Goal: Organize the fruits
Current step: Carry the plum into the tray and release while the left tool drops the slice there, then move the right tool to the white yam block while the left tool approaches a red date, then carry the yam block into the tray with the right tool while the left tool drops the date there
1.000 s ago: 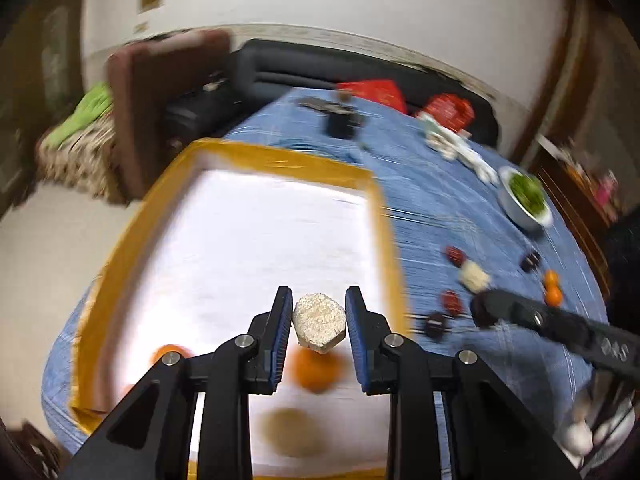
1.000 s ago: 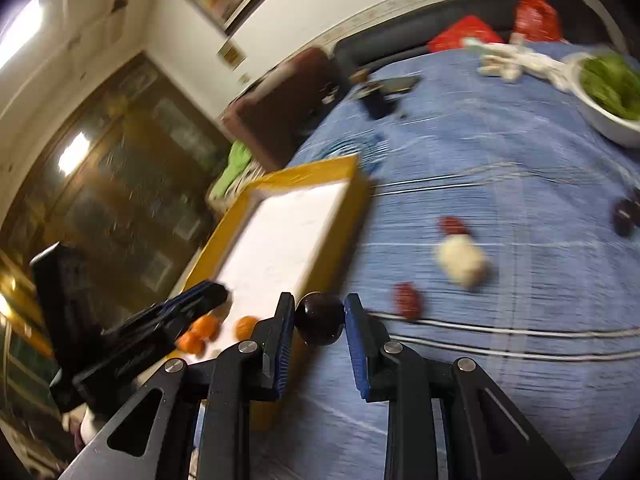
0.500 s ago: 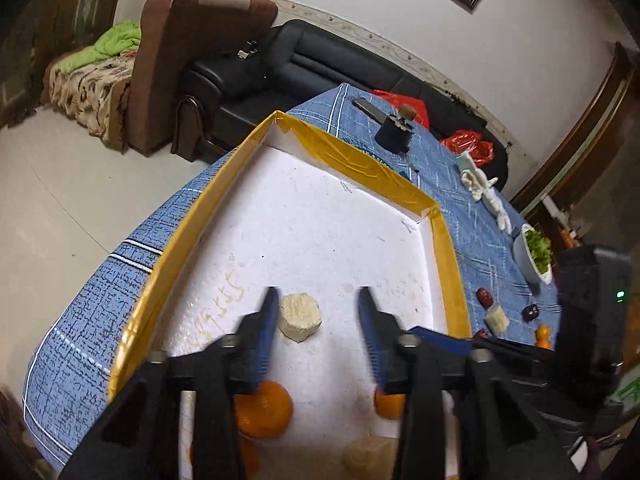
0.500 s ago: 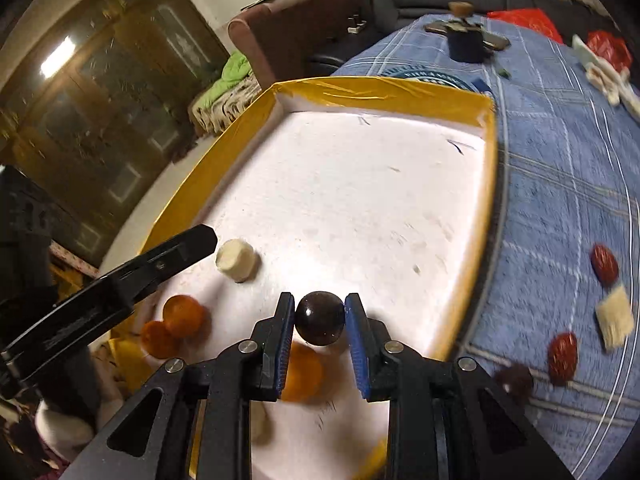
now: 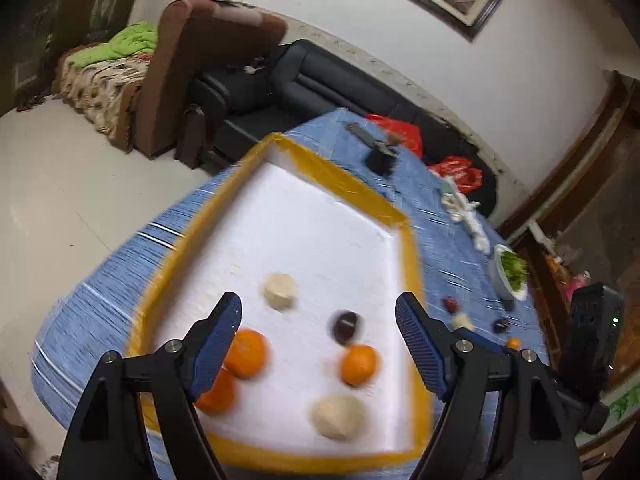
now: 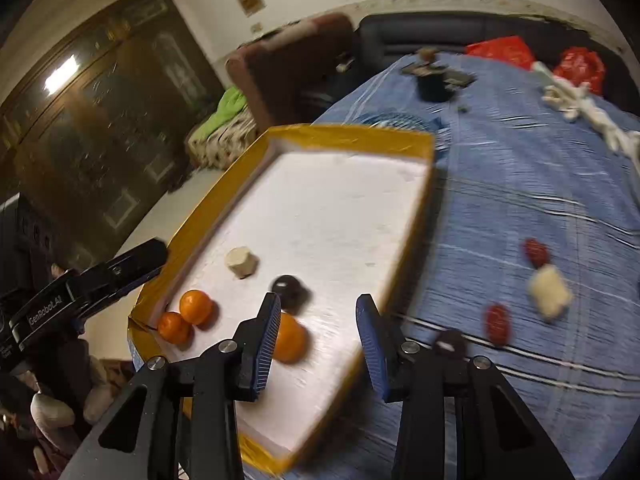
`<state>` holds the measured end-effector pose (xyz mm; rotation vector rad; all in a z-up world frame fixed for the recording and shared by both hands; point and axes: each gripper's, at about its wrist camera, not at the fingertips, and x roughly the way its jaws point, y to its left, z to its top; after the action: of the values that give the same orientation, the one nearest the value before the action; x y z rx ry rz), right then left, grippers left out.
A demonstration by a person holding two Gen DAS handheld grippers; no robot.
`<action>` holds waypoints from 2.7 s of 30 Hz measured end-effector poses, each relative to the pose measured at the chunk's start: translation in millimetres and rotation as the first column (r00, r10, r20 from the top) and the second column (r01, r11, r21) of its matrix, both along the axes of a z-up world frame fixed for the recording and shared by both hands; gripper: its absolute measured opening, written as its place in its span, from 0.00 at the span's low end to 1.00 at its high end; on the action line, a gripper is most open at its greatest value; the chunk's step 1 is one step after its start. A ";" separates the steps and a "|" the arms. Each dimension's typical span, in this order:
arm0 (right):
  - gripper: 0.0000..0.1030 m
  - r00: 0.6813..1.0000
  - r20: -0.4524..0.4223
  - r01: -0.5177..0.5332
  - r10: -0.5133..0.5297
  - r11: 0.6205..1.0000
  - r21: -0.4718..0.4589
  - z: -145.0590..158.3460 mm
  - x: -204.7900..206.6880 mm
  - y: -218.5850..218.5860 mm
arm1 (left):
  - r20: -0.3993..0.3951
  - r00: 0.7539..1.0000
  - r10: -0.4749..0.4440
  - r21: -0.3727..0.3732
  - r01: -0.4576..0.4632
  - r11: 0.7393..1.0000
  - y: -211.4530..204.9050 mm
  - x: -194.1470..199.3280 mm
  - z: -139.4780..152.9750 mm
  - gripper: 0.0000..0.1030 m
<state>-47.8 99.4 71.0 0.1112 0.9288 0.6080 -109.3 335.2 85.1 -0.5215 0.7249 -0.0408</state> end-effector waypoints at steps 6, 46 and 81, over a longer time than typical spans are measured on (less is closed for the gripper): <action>0.43 0.980 0.094 0.172 -0.173 0.985 0.016 38.3 -25.1 -96.4 | 0.108 0.988 -0.113 0.012 0.113 0.994 -62.6 -33.7 51.1 0.76; 0.40 0.983 0.012 0.182 -0.183 0.969 -0.167 -55.4 63.2 -107.9 | -0.058 0.970 -0.235 0.158 0.241 0.958 -134.2 24.0 9.9 0.89; 0.40 0.962 -0.047 0.271 -0.269 0.962 0.027 -55.4 34.4 -177.8 | -0.225 0.903 -0.365 0.446 0.429 0.786 -237.6 98.9 -56.6 0.25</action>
<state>-13.3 -78.3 15.6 0.2777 0.9256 0.3685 -10.4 97.6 28.4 0.1263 0.9262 -0.2179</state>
